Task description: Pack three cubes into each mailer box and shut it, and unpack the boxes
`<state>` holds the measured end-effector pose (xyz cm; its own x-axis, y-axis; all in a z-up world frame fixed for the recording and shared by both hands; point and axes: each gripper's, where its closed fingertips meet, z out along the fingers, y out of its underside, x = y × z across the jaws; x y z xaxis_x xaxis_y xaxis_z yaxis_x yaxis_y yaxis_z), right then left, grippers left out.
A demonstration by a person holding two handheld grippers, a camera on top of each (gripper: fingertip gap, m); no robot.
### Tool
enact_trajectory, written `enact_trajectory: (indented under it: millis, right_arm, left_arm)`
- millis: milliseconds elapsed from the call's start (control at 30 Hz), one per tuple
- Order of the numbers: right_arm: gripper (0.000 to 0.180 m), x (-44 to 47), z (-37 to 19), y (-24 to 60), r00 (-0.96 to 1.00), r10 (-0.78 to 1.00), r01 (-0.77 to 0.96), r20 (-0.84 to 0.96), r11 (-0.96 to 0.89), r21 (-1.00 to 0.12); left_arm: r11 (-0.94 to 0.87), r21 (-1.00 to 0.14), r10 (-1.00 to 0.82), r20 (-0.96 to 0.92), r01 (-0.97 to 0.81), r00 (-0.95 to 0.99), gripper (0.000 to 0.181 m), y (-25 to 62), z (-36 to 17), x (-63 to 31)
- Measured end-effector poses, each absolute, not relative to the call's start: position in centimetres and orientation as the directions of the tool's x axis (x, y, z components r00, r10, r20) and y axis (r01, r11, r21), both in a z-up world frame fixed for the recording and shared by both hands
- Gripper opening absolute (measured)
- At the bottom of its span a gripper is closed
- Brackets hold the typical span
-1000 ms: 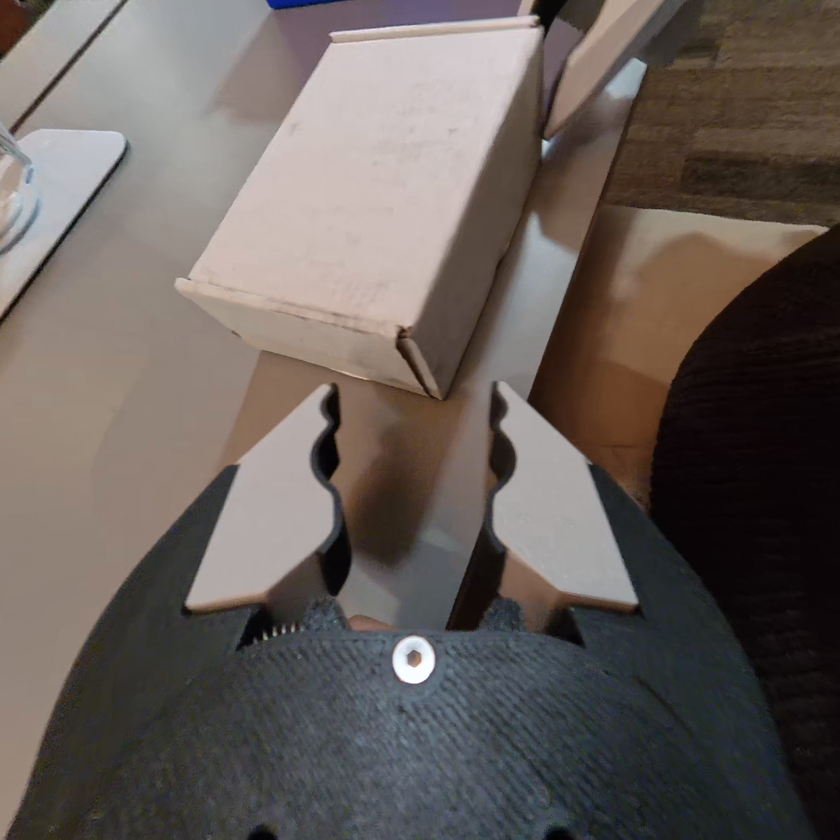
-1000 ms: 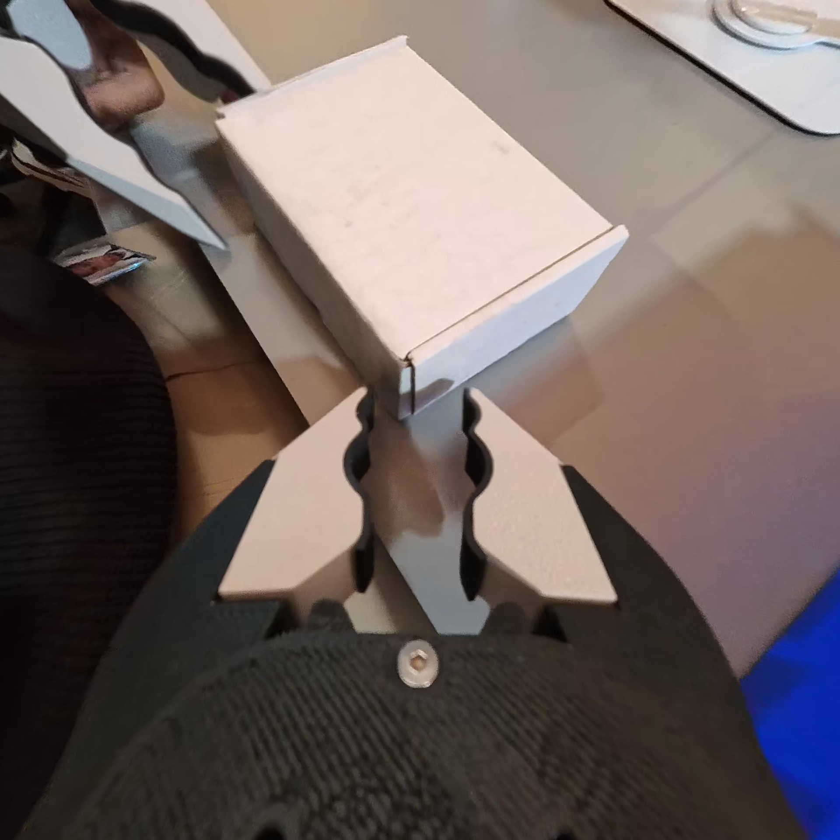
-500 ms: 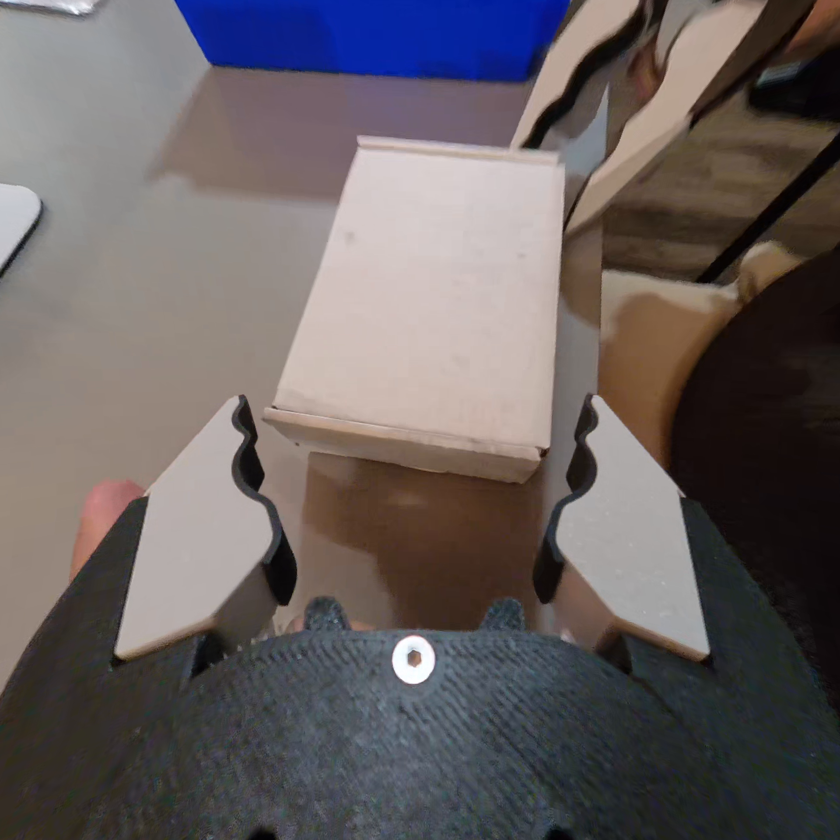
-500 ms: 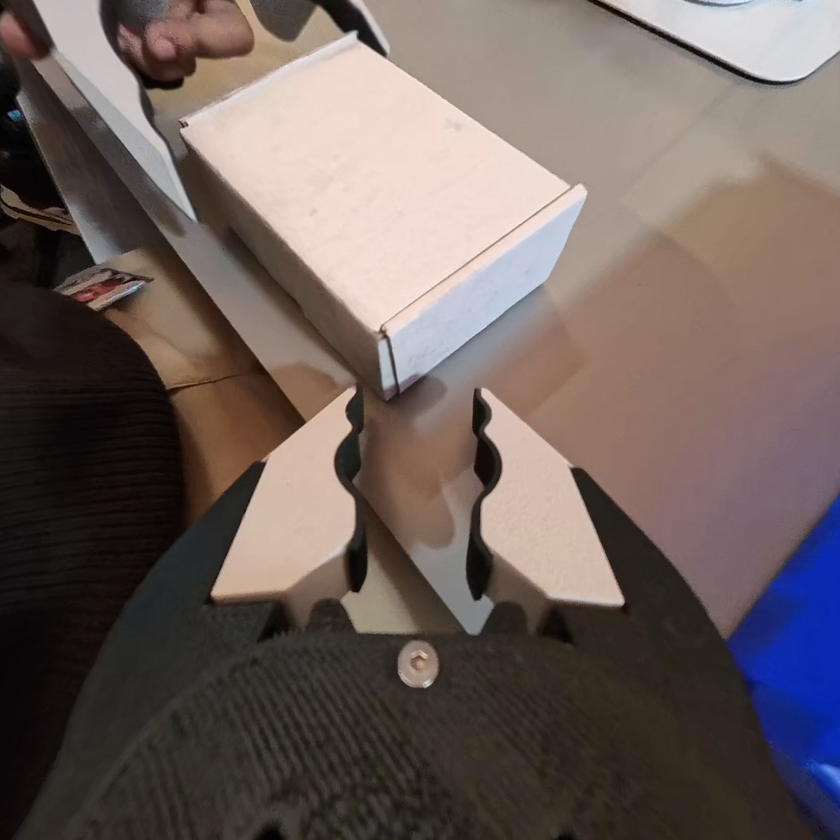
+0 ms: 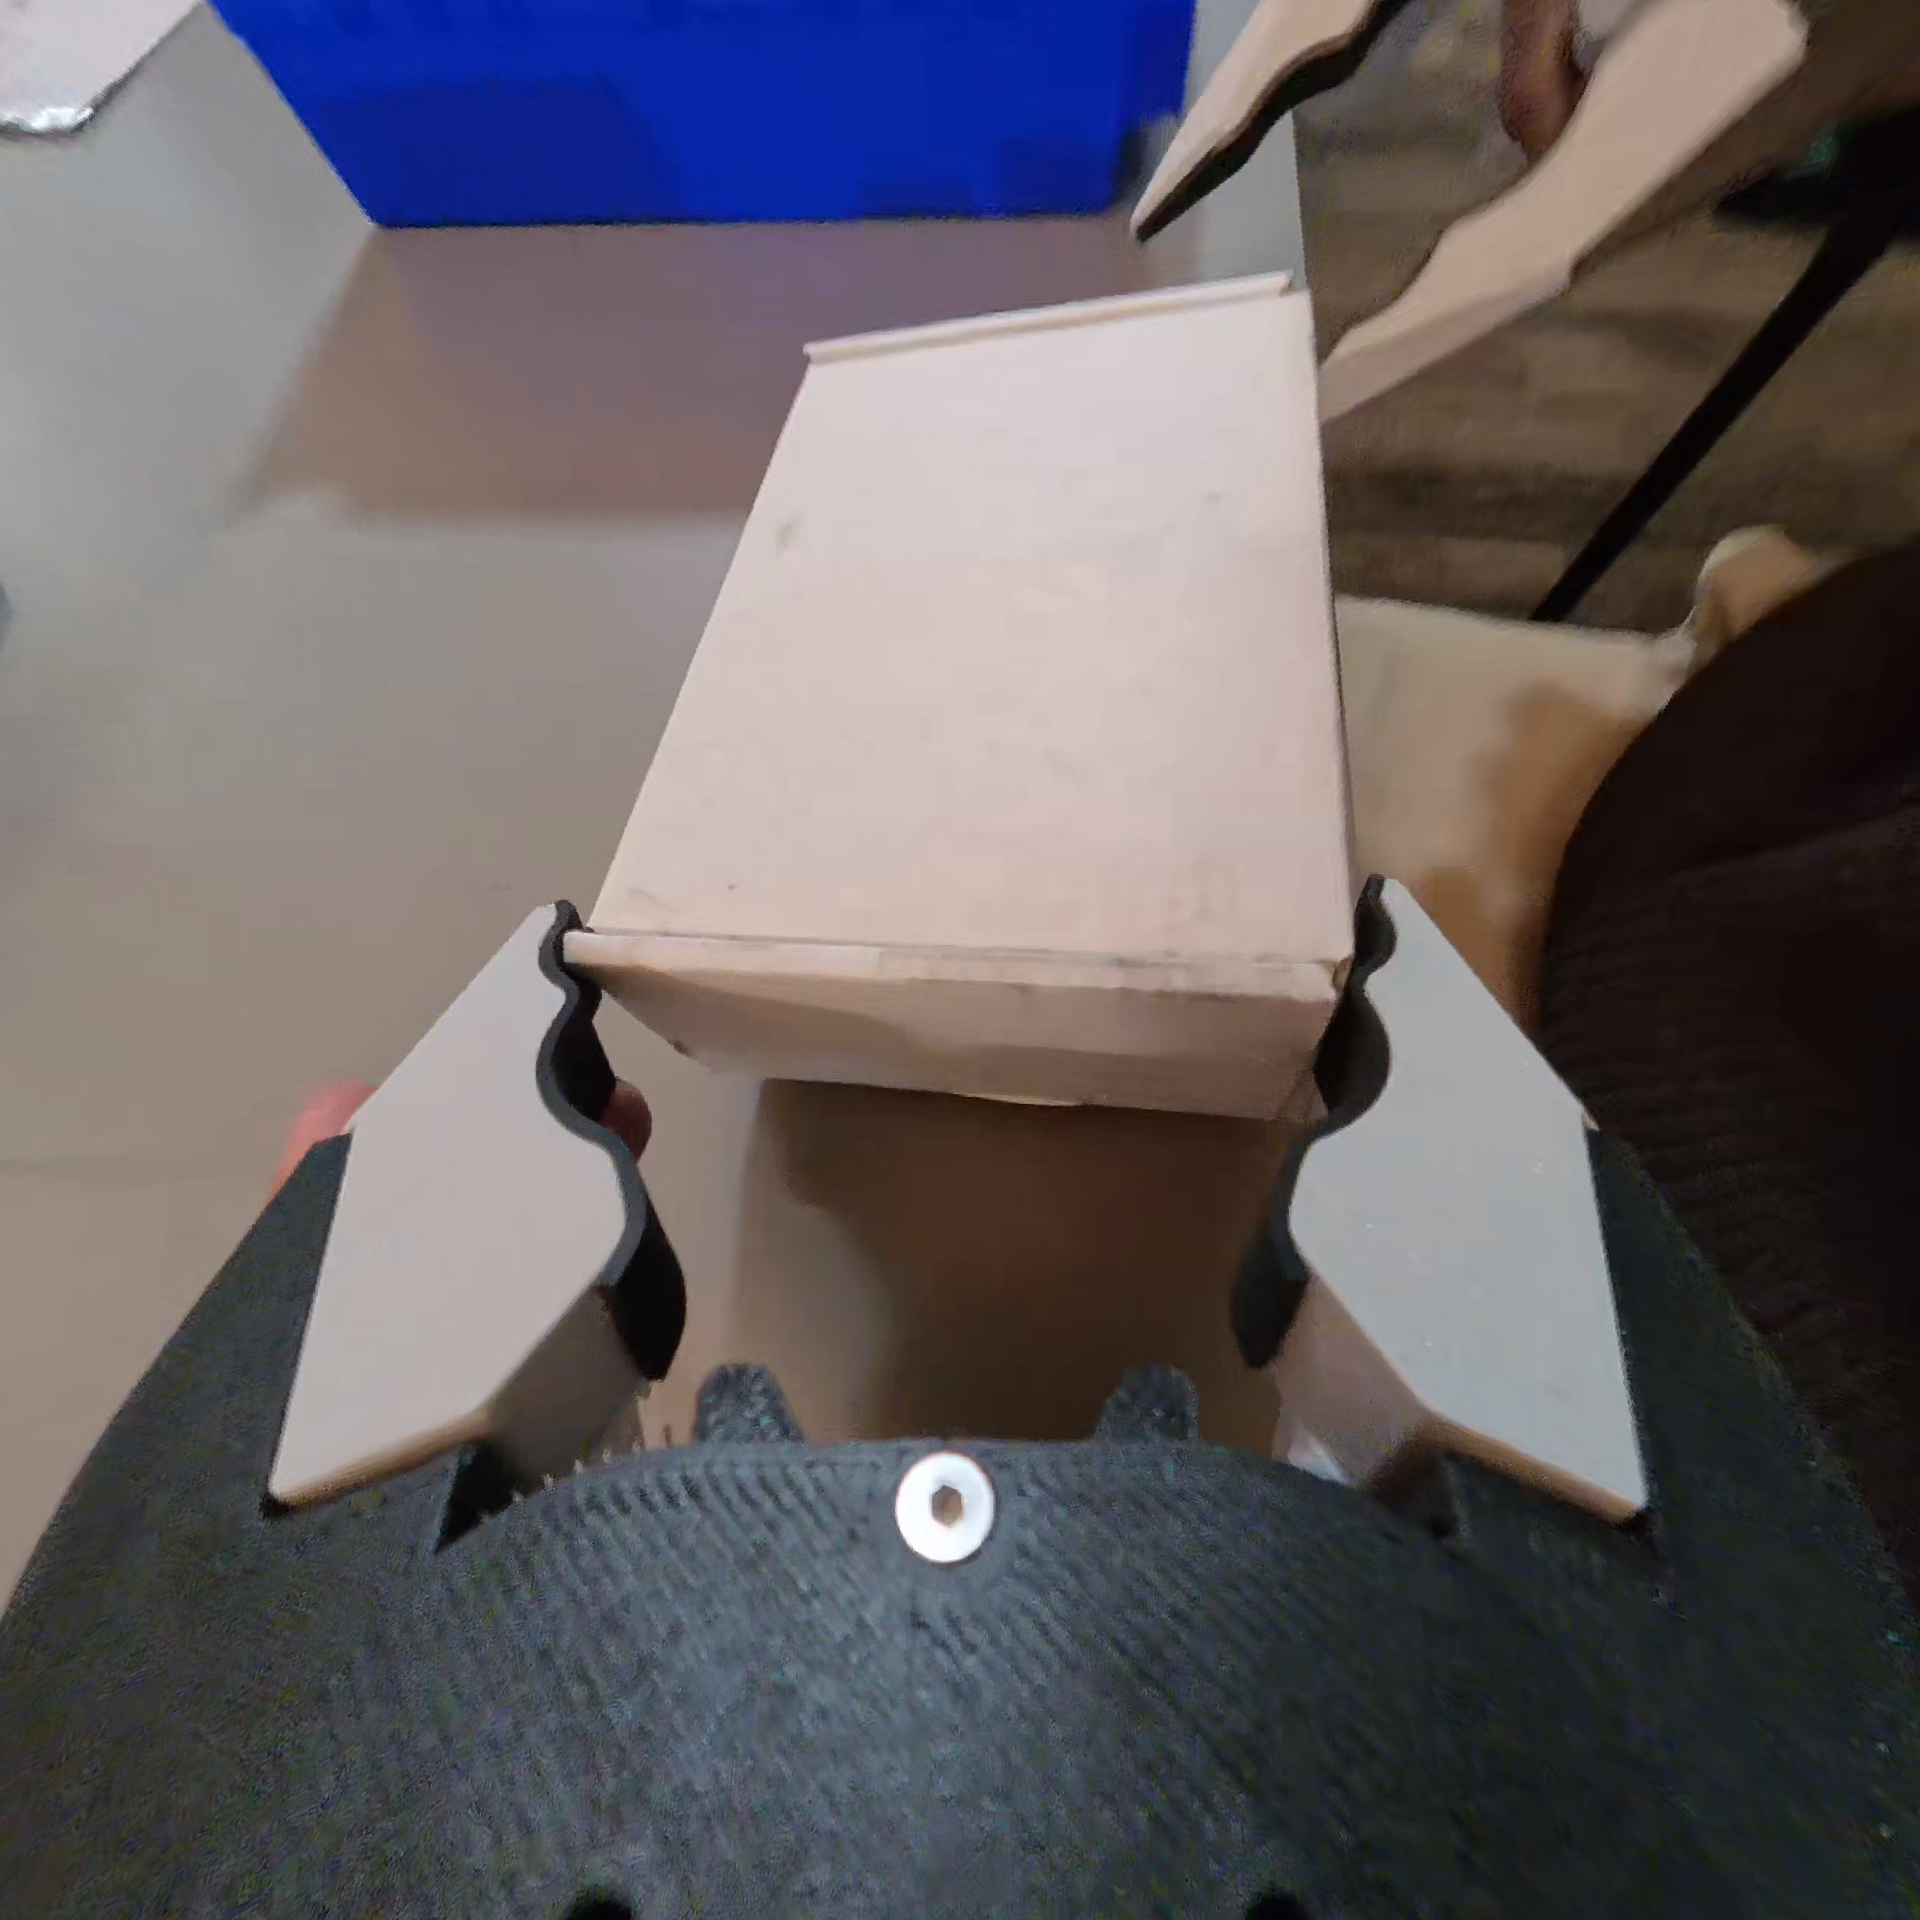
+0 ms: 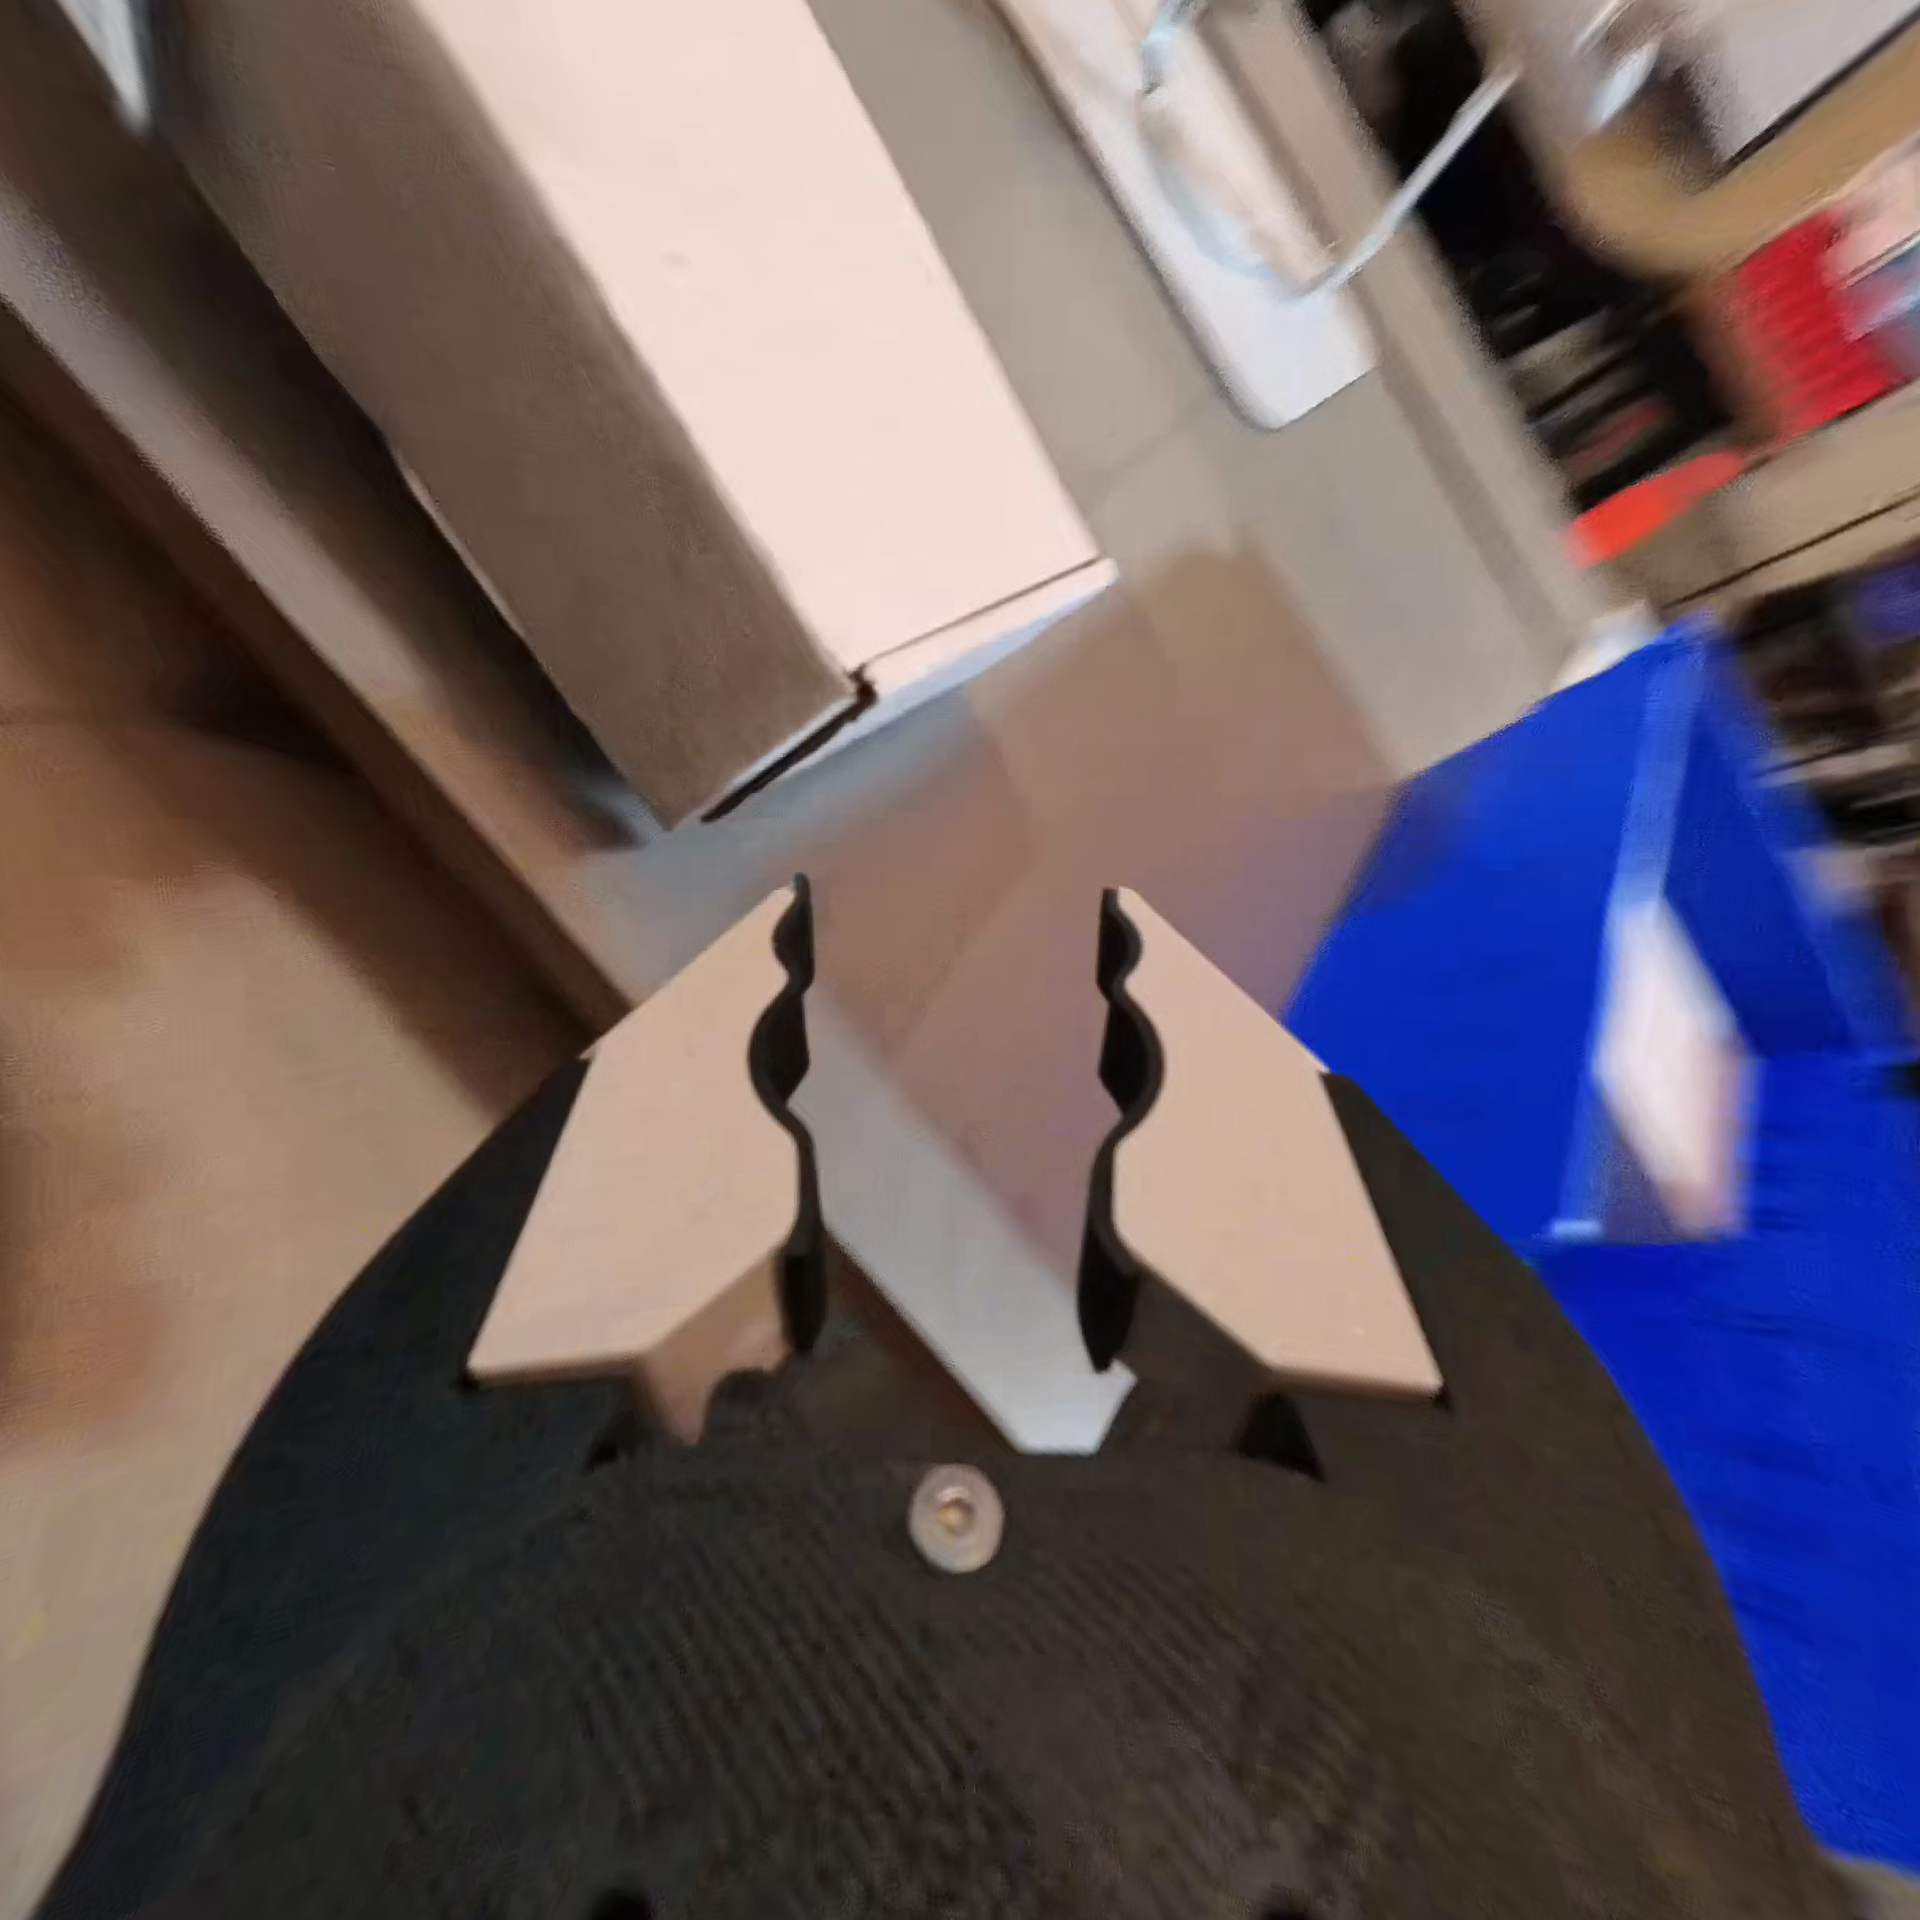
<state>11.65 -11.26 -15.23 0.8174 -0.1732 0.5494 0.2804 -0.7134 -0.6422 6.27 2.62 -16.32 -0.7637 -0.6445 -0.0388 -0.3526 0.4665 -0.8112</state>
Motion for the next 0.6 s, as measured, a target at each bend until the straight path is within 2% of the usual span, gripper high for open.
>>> enact_trajectory:
  millis: [67, 100, 133, 200, 233, 267, 367, 433, 600]
  right_arm:
    - [0.065, 11.6, -12.9, -10.5, 0.645, -0.145, 0.442, 0.75, -0.73, -0.521]
    - [0.063, 10.9, -12.3, -9.8, 0.575, -0.12, 0.504, 0.809, -0.727, -0.466]
    - [0.054, 10.7, -12.1, -9.6, 0.492, -0.083, 0.536, 0.867, -0.756, -0.376]
    - [0.064, 10.6, -11.5, -8.9, 0.299, -0.009, 0.593, 0.954, -0.781, -0.194]
    - [0.058, 10.0, -11.1, -8.4, 0.253, 0.001, 0.623, 0.968, -0.765, -0.162]
    - [0.056, 9.3, -10.7, -7.8, 0.252, -0.005, 0.649, 0.968, -0.741, -0.173]
    - [0.064, 7.3, -10.2, -6.0, 0.38, -0.048, 0.695, 0.924, -0.644, -0.32]
    - [0.07, 6.3, -10.6, -4.9, 0.436, -0.027, 0.716, 0.9, -0.595, -0.365]
    - [0.083, 6.6, -11.9, -3.1, 0.365, 0.046, 0.747, 0.93, -0.61, -0.263]
  left_arm:
    - [0.376, -0.835, -0.691, 0.037, -0.402, -0.722, 0.139, 2.5, -15.5, 6.7]
    - [0.343, -0.84, -0.705, 0.066, -0.421, -0.706, 0.138, 2.4, -15.2, 6.8]
    - [0.316, -0.842, -0.72, 0.087, -0.436, -0.689, 0.138, 2.3, -14.9, 7.0]
    - [0.252, -0.854, -0.756, 0.12, -0.456, -0.643, 0.137, 2.3, -14.1, 7.3]
    - [0.23, -0.853, -0.777, 0.128, -0.467, -0.616, 0.137, 2.5, -13.9, 7.5]
    - [0.224, -0.853, -0.797, 0.118, -0.471, -0.593, 0.137, 2.8, -13.9, 7.7]
    - [0.223, -0.85, -0.843, 0.077, -0.477, -0.532, 0.137, 3.6, -14.2, 7.8]
    - [0.155, -0.858, -0.859, 0.128, -0.49, -0.496, 0.136, 3.6, -13.8, 7.7]
    - [0.108, -0.873, -0.874, 0.145, -0.475, -0.464, 0.135, 3.2, -12.5, 7.0]
